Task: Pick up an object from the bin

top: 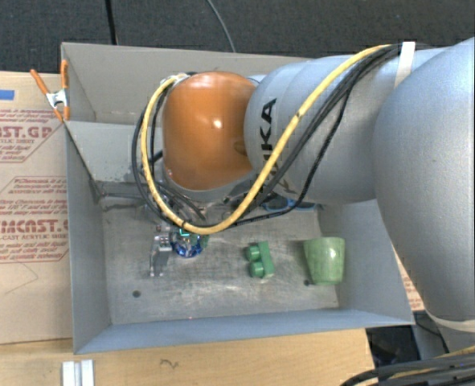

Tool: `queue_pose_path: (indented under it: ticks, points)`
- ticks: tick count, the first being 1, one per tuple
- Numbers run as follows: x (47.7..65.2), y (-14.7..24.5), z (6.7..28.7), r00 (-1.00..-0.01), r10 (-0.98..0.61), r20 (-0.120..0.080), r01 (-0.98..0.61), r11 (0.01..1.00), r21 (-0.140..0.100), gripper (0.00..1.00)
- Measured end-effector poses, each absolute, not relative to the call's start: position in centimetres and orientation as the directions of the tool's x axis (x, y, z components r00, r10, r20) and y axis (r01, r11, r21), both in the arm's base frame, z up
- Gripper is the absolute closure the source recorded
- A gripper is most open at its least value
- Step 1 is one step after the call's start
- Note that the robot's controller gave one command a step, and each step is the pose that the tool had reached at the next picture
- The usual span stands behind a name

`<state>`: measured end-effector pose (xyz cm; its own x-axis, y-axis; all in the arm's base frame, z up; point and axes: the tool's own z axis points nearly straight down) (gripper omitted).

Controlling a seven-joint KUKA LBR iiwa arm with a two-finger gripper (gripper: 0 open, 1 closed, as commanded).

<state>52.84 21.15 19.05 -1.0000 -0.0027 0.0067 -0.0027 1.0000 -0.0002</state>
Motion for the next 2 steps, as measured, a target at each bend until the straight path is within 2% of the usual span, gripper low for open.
queue_pose_path:
  ticks: [1,2]
  points:
    - [54.5,12.7,13.6,-0.997,-0.080,0.004,-0.080,0.997,-0.004,0.00]
    - [55.4,14.1,8.8,-0.995,0.099,-0.005,0.099,0.995,0.002,0.00]
